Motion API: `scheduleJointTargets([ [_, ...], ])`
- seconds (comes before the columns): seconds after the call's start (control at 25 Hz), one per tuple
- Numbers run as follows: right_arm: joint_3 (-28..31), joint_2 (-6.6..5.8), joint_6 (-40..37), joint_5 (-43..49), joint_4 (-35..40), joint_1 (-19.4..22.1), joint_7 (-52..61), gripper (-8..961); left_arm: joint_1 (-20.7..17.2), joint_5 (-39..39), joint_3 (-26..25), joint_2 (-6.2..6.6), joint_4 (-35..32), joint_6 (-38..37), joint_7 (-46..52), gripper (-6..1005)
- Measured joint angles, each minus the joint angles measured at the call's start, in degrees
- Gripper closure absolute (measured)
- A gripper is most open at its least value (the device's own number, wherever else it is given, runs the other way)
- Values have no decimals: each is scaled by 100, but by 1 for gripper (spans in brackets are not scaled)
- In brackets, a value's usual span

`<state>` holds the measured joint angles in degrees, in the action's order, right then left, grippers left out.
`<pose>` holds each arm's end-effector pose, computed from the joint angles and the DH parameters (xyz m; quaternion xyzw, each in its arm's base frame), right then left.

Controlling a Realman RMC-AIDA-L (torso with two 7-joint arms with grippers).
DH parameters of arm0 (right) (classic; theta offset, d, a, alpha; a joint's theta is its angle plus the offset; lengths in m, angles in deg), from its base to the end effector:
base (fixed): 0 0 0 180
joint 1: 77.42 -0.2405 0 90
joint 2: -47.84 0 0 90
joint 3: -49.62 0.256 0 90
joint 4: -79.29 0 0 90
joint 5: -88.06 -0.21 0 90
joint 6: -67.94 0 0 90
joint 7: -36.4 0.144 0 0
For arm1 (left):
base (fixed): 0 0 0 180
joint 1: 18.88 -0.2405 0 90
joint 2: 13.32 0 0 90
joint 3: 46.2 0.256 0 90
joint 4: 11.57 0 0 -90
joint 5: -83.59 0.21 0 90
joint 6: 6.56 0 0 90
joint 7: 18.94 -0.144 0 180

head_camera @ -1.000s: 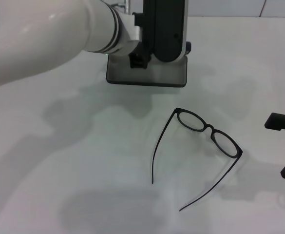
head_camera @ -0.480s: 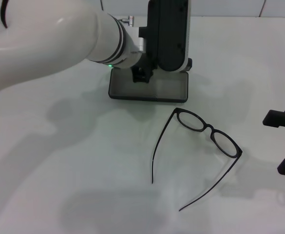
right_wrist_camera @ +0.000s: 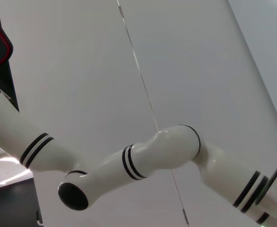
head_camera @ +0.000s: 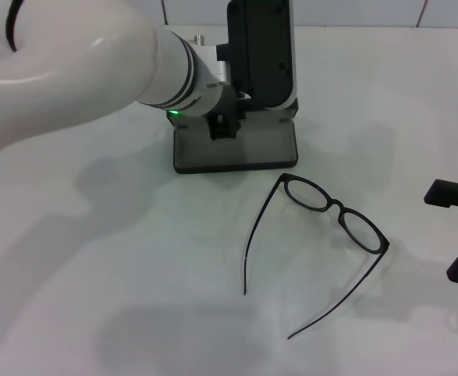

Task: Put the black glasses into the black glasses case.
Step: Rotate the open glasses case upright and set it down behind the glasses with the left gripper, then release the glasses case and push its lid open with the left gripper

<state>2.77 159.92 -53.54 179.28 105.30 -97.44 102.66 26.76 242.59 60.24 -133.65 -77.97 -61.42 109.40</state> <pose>0.2685 0.2313 0.0513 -0.8750 0.1167 0.4697 0.0126 -0.1040 0.3971 -0.0886 -0.9291 0.1414 0.2258 0.2565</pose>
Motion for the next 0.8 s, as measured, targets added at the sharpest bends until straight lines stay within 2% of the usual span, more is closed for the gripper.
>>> scheduleJointTargets([
  [0.28,0,10,3,0,0,42,1,112,-16,-4,-8,0,18,15,26,742],
  [0.44,0,10,5,0,0,77,-3,112,-32,-31,-82,5,-194,-83,176,719],
  [0.64,-4,-13,346,41,6,88,-6,111,-228,-373,-438,23,-1102,-581,273,690],
  [0.8,-24,-114,812,63,75,113,113,111,-744,-1151,-988,35,-2063,-690,110,600],
])
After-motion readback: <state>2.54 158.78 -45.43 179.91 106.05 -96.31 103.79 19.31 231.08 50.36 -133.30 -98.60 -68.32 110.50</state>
